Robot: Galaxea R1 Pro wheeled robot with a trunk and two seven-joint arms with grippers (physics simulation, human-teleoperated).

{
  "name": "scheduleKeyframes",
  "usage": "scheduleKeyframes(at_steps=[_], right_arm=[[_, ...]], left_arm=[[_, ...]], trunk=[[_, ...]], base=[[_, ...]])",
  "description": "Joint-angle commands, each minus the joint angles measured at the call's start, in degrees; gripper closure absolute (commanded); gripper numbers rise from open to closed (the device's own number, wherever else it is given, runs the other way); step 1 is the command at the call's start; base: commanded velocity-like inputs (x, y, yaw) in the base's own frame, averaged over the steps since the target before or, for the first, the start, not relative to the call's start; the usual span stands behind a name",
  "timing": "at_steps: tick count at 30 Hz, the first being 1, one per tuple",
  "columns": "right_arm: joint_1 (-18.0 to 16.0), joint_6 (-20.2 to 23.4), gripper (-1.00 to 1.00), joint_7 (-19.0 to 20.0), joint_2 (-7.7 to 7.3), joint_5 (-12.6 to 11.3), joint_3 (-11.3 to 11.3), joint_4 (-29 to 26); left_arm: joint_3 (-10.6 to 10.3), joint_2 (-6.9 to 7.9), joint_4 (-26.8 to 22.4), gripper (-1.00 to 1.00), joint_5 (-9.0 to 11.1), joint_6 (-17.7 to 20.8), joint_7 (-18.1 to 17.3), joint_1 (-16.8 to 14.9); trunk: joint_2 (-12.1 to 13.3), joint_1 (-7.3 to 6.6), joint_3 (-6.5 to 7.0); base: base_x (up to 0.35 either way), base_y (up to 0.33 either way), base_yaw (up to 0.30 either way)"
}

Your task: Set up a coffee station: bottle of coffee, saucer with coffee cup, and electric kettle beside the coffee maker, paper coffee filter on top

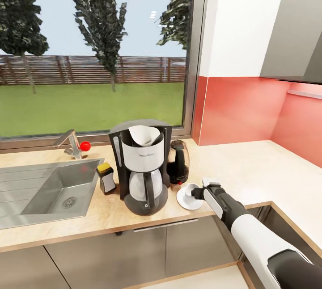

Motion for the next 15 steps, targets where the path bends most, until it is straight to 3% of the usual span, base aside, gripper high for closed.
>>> scheduleKeyframes(at_steps=[1,10,15], right_arm=[[-0.1,0.2,-1.00,-0.5,-0.05,-0.6,0.4,-0.1],[-0.1,0.2,-1.00,-0.5,0.23,-0.6,0.3,-1.4],[-0.1,0.4,-1.00,-0.9,0.46,-0.4,0.1,-8.6]], left_arm=[[0.4,0.04,0.2,-1.00,0.0,-0.3,0.0,-0.1],[0.4,-0.02,0.2,-1.00,0.0,-0.3,0.0,-0.1],[0.4,-0.03,0.2,-1.00,0.0,-0.5,0.0,-0.1]], trunk=[[-0.1,0.04,-0.14],[-0.1,0.04,-0.14],[-0.1,0.04,-0.14]], base=[[0.000,0.000,0.000],[0.000,0.000,0.000],[0.000,0.000,0.000]])
